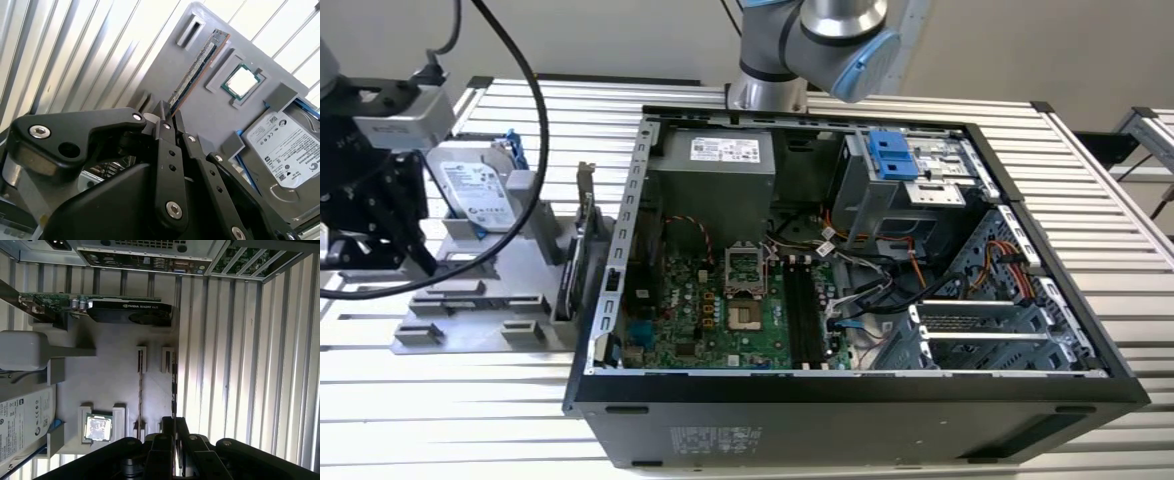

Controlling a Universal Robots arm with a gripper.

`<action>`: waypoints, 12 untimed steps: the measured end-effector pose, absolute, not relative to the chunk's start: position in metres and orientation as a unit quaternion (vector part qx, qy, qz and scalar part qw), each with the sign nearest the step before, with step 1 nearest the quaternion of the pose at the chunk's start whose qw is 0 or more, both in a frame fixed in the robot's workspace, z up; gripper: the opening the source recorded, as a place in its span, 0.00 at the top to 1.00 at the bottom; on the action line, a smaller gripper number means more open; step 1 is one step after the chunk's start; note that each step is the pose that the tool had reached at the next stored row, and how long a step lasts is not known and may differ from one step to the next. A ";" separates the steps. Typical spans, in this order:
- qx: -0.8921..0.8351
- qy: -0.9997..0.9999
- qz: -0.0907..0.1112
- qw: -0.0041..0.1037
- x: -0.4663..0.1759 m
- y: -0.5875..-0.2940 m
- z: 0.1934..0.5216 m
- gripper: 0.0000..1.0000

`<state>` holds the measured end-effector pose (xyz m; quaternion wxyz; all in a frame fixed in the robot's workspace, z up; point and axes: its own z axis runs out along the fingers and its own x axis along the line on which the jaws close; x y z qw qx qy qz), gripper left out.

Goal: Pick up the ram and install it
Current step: 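Pick up the ram and move it above insertion slot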

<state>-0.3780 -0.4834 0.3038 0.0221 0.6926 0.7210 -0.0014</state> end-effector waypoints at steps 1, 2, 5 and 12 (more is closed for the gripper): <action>0.693 0.721 -0.001 0.022 -0.378 -0.483 0.304 1.00; 0.693 0.721 -0.001 0.022 -0.378 -0.483 0.305 1.00; 0.693 0.721 -0.001 0.022 -0.378 -0.483 0.306 1.00; 0.693 0.721 -0.001 0.022 -0.378 -0.483 0.308 1.00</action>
